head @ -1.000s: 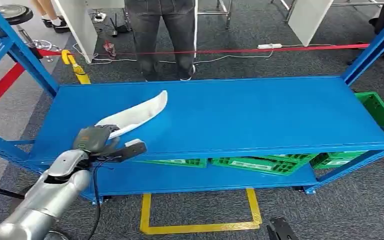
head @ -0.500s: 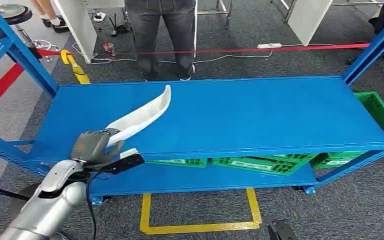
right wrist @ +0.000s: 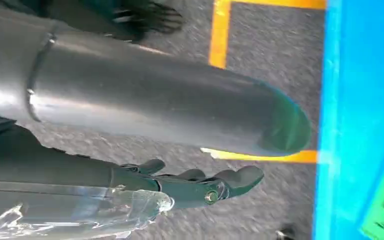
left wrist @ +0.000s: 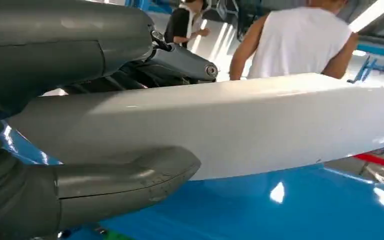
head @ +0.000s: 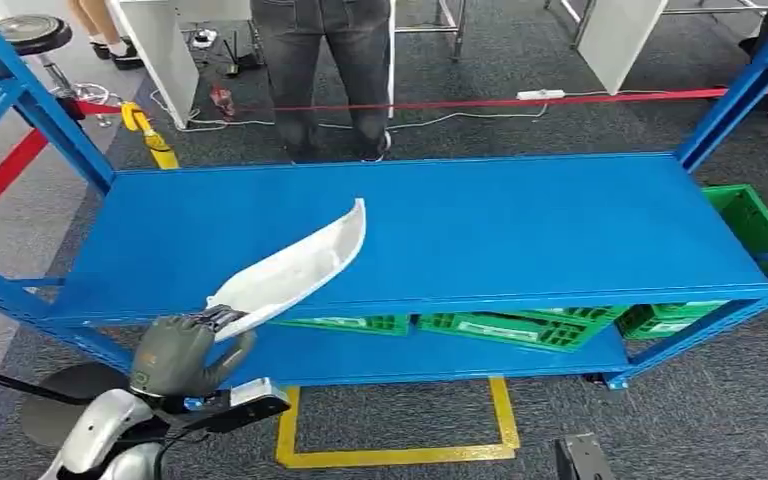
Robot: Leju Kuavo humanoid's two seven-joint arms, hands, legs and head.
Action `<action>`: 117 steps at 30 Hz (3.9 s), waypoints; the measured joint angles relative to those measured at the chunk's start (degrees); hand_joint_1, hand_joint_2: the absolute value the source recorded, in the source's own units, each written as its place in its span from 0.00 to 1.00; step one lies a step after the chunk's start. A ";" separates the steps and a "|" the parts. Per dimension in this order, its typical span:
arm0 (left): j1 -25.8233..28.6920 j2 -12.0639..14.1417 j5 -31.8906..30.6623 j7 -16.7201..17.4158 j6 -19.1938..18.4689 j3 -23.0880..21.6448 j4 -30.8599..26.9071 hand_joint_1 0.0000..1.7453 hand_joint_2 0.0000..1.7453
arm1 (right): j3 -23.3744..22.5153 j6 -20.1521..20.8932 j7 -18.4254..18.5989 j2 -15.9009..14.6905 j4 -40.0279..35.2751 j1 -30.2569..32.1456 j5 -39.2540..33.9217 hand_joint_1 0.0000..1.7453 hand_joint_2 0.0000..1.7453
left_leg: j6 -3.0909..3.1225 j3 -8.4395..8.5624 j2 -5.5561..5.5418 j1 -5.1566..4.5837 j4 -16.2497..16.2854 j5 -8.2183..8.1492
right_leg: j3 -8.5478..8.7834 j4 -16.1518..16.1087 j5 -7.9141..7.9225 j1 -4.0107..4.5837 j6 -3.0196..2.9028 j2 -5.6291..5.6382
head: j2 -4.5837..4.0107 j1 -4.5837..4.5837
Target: Take the parts from the cabinet and place them on the table.
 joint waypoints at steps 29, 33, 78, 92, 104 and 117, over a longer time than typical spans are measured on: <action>5.53 -3.02 4.83 -2.01 12.65 -0.22 -1.27 1.00 1.00 | -7.34 -13.40 -3.08 0.00 -2.14 0.78 -0.48 0.00 0.00 | 2.91 -1.06 1.18 -2.33 0.56 -0.63 | -5.04 11.80 -0.88 2.17 -3.00 -0.21 | 0.00 -0.90; 5.46 -3.15 6.27 -3.04 13.18 -0.17 -0.35 1.00 1.00 | -8.85 -12.24 -4.76 0.02 -2.43 0.48 -0.92 0.00 0.00 | 1.81 -1.92 2.49 -2.84 1.35 0.82 | 1.82 0.33 -2.00 2.50 -4.15 -2.56 | 0.00 -1.05; -0.30 -6.60 13.49 -9.75 5.77 -0.46 7.43 1.00 1.00 | -19.28 -1.72 -8.43 2.69 -8.98 5.57 0.66 0.00 0.00 | 1.17 9.85 -3.81 -1.75 -2.14 -7.93 | -7.25 -0.67 8.06 2.43 -5.03 3.72 | 0.00 -0.96; -0.35 -9.38 34.93 -11.65 -6.30 3.37 8.22 1.00 1.00 | -25.40 2.76 -8.39 3.04 -9.16 6.12 -1.18 0.00 0.00 | 1.96 4.39 4.15 -2.59 -1.40 -3.21 | -0.05 -1.60 1.34 2.11 -2.78 -3.66 | 0.00 -0.18; 0.01 -10.64 35.91 -13.50 -5.10 6.82 8.22 1.00 1.00 | -28.55 3.19 -8.41 3.54 -8.48 6.07 1.18 0.00 0.00 | -0.17 -3.34 0.72 -2.16 15.72 -10.65 | -3.46 -0.88 4.66 2.21 -6.25 2.19 | 0.00 -1.00; -0.64 -10.71 36.37 -12.28 -11.85 7.13 8.22 1.00 1.00 | -30.03 3.39 -8.41 3.74 -7.23 4.89 4.22 0.00 0.00 | 2.74 4.03 1.09 -2.03 -0.81 -3.60 | -13.15 16.77 -2.99 2.18 -3.05 0.18 | 0.00 -0.11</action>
